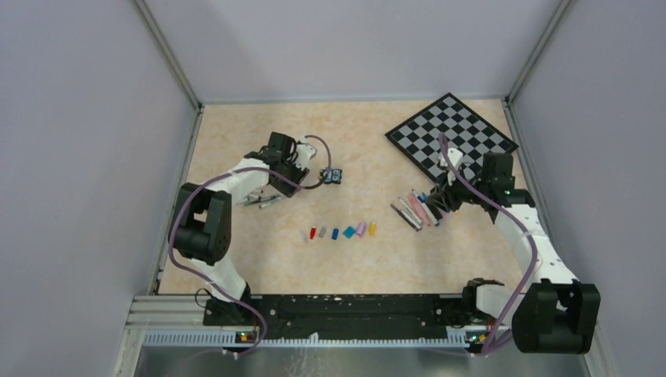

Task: Open the pen caps
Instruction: Pick up the pen from the center of the board.

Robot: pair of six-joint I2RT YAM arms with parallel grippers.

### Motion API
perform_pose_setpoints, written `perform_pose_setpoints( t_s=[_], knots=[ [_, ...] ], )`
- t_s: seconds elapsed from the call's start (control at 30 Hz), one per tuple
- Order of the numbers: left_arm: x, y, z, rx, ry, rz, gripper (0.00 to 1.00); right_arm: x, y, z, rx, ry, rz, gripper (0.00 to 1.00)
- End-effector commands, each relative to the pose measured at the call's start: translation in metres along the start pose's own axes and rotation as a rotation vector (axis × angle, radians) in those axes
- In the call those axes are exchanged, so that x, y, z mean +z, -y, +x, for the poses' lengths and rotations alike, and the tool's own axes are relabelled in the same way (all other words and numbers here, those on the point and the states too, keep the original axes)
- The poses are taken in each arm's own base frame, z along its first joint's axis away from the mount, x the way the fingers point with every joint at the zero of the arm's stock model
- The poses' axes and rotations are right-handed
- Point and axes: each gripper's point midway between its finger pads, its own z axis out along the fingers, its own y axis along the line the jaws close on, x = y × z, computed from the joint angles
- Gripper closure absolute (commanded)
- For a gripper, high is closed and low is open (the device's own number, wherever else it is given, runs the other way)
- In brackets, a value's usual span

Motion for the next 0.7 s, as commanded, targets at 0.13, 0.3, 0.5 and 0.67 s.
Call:
perform_pose_setpoints(
  t_s=[0.13, 0.3, 0.5, 0.67],
  knots=[
    [0.013, -0.005, 0.003, 0.029, -0.036, 0.031, 0.58, -0.003, 0.003, -0.012, -0.041, 0.044, 0.01, 0.66],
    [0.015, -0.007, 0.006, 0.017, -0.049, 0.03, 0.66, -0.003, 0.003, -0.012, -0.039, 0.042, 0.01, 0.66],
    [0.018, -0.006, 0.011, 0.008, -0.065, 0.032, 0.69, -0.003, 0.003, -0.011, -0.038, 0.04, 0.011, 0.66],
    [0.021, -0.007, 0.017, -0.01, -0.088, 0.031, 0.72, -0.003, 0.003, -0.011, -0.039, 0.04, 0.012, 0.66]
  ],
)
